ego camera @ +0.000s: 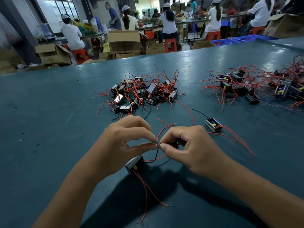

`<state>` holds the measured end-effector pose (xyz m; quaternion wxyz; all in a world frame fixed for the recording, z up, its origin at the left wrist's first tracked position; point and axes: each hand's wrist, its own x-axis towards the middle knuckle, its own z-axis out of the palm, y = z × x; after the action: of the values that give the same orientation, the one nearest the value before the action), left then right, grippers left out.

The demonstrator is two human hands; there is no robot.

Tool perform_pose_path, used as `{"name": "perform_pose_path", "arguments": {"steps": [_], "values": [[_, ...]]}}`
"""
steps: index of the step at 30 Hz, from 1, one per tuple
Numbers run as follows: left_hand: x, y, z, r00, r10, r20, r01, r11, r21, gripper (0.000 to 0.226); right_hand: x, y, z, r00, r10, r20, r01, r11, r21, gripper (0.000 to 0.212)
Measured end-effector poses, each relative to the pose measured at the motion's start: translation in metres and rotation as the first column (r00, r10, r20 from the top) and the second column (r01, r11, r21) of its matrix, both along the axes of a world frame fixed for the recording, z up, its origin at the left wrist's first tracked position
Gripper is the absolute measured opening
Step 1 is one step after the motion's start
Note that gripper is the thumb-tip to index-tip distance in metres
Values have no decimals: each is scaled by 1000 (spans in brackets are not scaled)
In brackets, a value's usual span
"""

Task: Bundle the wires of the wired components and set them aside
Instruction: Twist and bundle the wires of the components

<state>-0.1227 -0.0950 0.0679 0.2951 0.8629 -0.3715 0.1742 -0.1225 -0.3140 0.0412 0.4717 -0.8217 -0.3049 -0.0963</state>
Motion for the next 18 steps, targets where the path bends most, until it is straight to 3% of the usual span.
{"name": "perform_pose_path", "arguments": {"steps": [18], "values": [[5,-1,0,992,-68,102,60,995,81,10,1,3,-2,997,71,31,-71,997,-16,6]]}}
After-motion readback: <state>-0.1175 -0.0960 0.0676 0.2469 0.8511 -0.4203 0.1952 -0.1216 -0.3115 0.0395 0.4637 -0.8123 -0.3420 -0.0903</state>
